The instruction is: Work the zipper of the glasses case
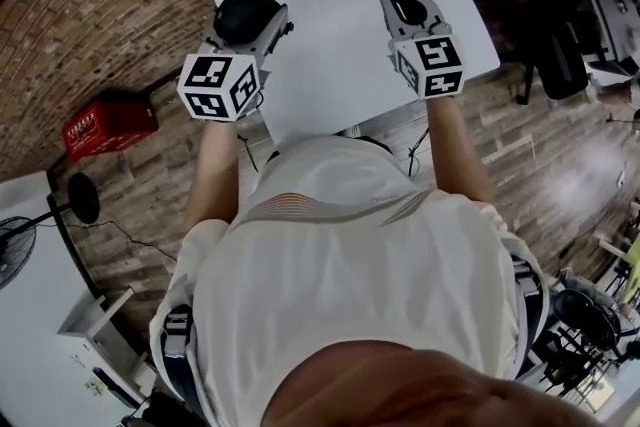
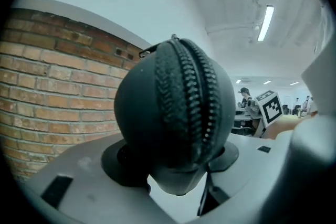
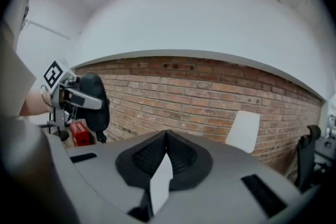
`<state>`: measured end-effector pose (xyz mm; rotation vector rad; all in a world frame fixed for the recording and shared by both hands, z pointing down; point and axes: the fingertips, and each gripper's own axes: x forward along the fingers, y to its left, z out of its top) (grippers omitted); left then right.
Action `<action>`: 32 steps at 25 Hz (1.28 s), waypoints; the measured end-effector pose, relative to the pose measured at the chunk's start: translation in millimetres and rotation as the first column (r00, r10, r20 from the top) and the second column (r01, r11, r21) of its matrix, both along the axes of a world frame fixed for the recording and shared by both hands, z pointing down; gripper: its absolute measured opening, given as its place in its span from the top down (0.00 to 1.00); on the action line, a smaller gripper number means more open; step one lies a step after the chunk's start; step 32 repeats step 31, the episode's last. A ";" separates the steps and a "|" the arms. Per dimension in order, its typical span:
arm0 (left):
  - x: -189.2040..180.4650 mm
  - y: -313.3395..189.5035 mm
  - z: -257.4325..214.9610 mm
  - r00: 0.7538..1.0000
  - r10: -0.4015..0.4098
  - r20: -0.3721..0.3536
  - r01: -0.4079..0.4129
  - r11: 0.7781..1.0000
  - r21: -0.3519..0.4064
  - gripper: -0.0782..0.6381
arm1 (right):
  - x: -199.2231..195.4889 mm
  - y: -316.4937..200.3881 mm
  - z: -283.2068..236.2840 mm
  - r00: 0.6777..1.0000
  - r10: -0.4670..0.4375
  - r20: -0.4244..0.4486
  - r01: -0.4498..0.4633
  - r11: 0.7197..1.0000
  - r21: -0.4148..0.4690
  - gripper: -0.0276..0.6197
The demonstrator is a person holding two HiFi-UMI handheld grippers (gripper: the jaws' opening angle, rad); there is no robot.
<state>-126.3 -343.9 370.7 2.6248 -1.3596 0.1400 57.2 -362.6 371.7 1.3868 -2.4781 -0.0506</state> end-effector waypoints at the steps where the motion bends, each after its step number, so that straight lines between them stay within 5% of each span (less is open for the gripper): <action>1: -5.3 -0.3 -4.1 0.999 -0.030 -0.012 0.030 0.999 0.024 0.51 | 7.4 -2.7 -0.1 0.998 0.030 0.046 -0.030 0.999 -0.015 0.88; 5: -11.6 2.9 -6.4 0.997 -0.074 -0.028 0.076 0.995 0.063 0.51 | 28.8 -8.3 2.3 0.978 0.125 0.167 -0.116 0.991 -0.065 0.88; 32: 9.0 11.3 3.0 1.000 -0.012 -0.028 0.013 0.999 0.045 0.51 | 19.1 9.3 13.5 0.984 0.077 0.161 -0.065 0.995 -0.078 0.88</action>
